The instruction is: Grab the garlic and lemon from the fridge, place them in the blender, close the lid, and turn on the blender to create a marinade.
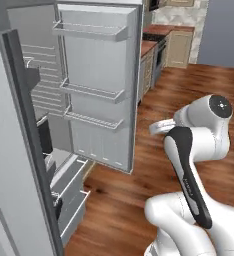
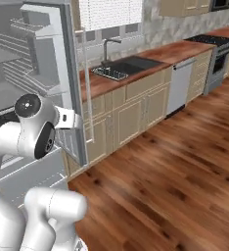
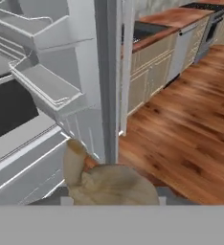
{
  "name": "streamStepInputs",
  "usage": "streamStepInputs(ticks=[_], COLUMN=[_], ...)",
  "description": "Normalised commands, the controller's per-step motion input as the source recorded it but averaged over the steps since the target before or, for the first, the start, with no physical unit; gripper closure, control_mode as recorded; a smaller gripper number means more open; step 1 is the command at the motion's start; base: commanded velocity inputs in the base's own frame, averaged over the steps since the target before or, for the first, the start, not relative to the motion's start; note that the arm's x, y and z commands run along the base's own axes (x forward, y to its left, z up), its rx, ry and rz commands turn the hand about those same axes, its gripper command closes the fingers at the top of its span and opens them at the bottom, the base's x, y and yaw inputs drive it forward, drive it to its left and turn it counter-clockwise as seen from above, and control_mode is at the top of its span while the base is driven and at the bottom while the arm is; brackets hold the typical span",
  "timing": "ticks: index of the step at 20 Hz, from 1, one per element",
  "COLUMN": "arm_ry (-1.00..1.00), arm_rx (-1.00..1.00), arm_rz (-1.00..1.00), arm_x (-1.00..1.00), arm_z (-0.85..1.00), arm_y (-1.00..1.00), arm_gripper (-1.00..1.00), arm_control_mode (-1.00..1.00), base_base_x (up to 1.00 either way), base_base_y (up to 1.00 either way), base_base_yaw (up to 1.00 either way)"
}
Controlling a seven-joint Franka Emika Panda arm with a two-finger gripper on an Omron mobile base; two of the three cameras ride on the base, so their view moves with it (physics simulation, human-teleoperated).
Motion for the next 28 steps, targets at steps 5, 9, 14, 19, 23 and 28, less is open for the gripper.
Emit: streamStepInputs(ticks=[5, 9, 14, 19, 23, 28], arm_ry=[0.00, 0.00, 0.00, 0.00, 0.00, 0.00], arm_rx=[0.00, 0.00, 0.00, 0.00, 0.00, 0.00], arm_rz=[0.00, 0.00, 0.00, 0.00, 0.00, 0.00], arm_x=[0.00, 0.00, 0.00, 0.00, 0.00, 0.00], arm_z=[0.00, 0.00, 0.00, 0.00, 0.00, 0.00], arm_y=[0.00, 0.00, 0.00, 0.00, 0.00, 0.00], arm_gripper=[1.00, 1.00, 1.00, 1.00, 1.00, 1.00], arm_control_mode=[1.00, 1.00, 1.00, 1.00, 1.00, 1.00], base_base_x=[-0.33, -0.04, 0.00, 0.13, 0.48, 0.88], base_base_y=[0.01, 0.00, -0.17, -0.46, -0.52, -0.52], base_base_yaw=[-0.87, -0.82, -0.75, -0.56, -0.27, -0.03])
